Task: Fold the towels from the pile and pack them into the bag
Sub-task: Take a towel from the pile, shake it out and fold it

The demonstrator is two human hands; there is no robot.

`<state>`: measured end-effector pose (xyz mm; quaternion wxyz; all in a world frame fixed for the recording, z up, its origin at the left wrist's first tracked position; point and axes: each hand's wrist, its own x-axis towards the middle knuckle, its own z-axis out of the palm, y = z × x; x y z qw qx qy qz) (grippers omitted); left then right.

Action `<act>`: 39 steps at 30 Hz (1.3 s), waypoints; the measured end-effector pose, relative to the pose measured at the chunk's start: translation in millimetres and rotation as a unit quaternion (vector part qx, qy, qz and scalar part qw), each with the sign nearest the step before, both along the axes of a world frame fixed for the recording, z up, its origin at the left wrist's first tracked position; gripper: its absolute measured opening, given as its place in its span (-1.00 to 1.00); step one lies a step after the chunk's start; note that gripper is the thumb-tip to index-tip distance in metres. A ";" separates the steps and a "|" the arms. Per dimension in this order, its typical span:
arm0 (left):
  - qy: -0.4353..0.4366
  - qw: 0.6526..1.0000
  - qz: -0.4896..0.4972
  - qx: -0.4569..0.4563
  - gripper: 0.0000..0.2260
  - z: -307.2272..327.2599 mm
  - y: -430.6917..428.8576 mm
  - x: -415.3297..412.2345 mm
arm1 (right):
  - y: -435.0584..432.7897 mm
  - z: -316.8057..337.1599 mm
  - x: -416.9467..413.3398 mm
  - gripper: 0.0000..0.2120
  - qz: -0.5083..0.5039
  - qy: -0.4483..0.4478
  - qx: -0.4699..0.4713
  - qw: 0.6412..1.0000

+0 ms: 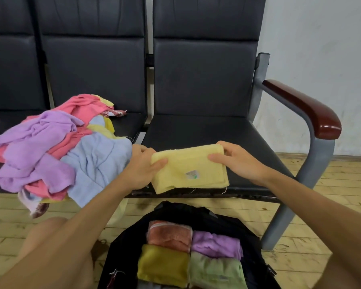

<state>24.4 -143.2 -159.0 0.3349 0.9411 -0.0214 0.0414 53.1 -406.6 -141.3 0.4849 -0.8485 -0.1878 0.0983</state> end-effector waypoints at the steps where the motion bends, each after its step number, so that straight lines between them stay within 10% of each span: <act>1: 0.018 0.999 -0.008 -0.032 -0.76 1.2 3.3 -0.9 | 1.9 0.3 -2.2 -0.82 -0.003 0.024 0.029 0.999; 16: 0.253 0.829 -0.007 -0.499 -0.68 -4.7 -3.0 -38.8 | 20.2 -5.9 -33.0 -0.68 -0.161 0.139 0.205 0.955; 29: 0.251 0.927 -0.092 -0.262 -0.67 -50.0 22.5 -75.2 | 6.6 -73.7 -83.4 -0.61 -0.057 0.380 0.174 0.907; 39: 0.469 0.868 -0.124 -0.107 -0.71 -145.6 24.2 -70.0 | 32.0 -222.6 -97.5 -0.77 -0.200 0.430 0.019 0.880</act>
